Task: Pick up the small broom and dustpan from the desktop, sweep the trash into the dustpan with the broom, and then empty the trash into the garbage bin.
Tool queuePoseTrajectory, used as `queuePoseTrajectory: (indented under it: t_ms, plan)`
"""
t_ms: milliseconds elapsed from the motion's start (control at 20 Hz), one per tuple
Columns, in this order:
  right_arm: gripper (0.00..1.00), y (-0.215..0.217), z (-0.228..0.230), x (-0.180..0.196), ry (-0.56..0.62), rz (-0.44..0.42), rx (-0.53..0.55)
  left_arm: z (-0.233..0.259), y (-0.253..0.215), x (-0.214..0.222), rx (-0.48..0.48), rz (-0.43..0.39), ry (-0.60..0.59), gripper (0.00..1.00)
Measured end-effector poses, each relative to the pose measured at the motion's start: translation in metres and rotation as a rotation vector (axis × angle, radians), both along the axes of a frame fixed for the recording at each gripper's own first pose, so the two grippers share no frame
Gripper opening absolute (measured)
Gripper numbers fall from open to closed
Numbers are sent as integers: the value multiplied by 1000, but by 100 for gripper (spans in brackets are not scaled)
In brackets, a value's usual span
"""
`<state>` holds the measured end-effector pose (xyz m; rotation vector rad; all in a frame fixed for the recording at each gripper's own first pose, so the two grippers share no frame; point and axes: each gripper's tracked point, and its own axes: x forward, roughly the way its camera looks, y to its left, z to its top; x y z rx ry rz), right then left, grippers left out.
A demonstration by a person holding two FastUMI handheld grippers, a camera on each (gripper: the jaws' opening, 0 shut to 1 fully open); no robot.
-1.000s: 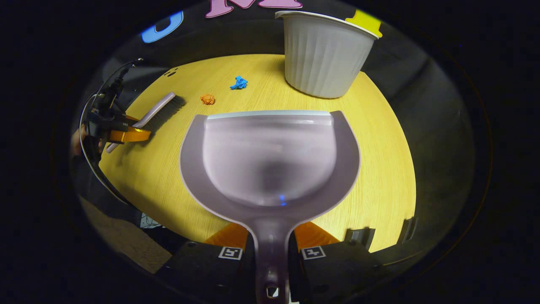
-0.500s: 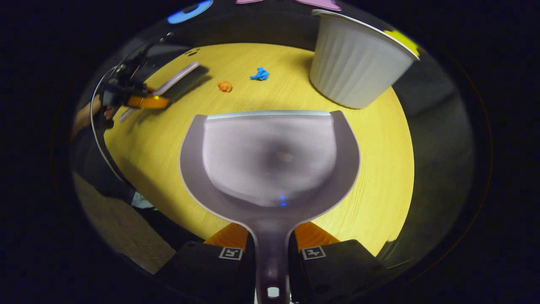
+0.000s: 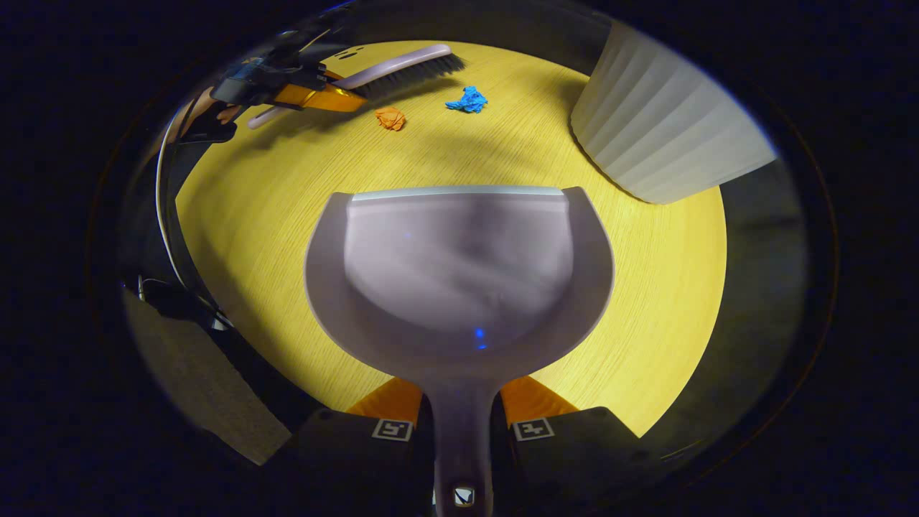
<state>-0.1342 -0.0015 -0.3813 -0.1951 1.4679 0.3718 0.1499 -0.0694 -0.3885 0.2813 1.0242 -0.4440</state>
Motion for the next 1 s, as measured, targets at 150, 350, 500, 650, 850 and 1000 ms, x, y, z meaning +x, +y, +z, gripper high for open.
queuePoseTrajectory:
  t_ms: [150,350,500,650,850,1000]
  plan:
    - [35,0,0,2,0,-1,3,-8,-19,6,5,-63,23,24]
    - [36,0,1,3,-4,3,16,-6,-52,2,-31,-168,44,22]
    - [36,-2,-3,4,-23,9,31,0,-77,-11,-66,-270,81,24]
    - [36,-2,-6,6,-50,18,50,6,-110,-32,-113,-359,123,23]
    - [35,-1,-15,7,-88,8,74,16,-141,-58,-164,-384,198,22]
    - [35,0,-17,8,-118,-1,88,26,-161,-79,-260,-374,277,24]
